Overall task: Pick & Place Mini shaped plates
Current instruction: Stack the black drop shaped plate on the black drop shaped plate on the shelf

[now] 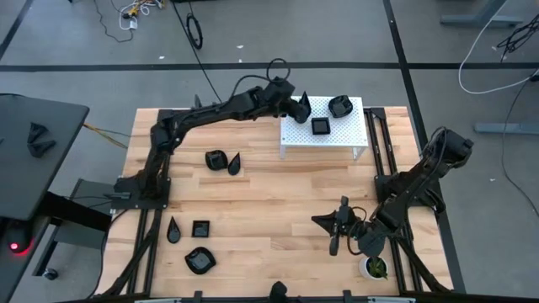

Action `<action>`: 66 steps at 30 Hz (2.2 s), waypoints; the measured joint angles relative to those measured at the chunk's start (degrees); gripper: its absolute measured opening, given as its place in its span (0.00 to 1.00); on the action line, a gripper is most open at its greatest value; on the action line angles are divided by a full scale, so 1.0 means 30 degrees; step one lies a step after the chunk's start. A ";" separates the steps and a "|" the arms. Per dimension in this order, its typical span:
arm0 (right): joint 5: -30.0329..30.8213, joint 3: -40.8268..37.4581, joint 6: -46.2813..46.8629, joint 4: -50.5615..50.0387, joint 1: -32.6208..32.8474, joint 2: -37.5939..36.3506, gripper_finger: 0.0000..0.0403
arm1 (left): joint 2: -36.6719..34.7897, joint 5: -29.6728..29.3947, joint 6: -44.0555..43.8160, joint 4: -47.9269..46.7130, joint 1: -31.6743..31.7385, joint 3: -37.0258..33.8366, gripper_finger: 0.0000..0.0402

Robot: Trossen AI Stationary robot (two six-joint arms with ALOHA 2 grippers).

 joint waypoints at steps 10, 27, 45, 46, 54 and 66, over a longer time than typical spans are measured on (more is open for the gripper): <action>0.0245 0.0000 -0.0015 0.0816 -0.0029 0.0865 0.01 | 0.0273 -0.0148 -0.0444 -0.0441 0.0245 -0.0503 0.05; 0.0348 0.0000 -0.0642 0.1578 -0.0096 0.0865 0.02 | 0.0895 -0.0238 -0.1282 0.0504 0.0410 -0.0503 0.14; 0.0342 0.0000 -0.0678 0.1672 -0.0102 0.0865 0.02 | 0.0965 0.2173 -0.0245 -0.0395 0.0911 0.0153 0.17; 0.0350 0.0000 -0.0678 0.1672 -0.0102 0.0865 0.02 | 0.0965 0.2005 -0.0245 -0.0512 0.0887 0.0153 0.15; 0.0348 -0.0007 -0.0680 0.1684 -0.0102 0.0865 0.02 | 0.0339 0.1393 0.0692 -0.0531 0.0993 0.0153 0.10; 0.0342 -0.0015 -0.0873 0.1790 -0.0461 0.0872 0.02 | -0.0455 -0.0127 0.2335 -0.5562 0.0610 0.0128 0.05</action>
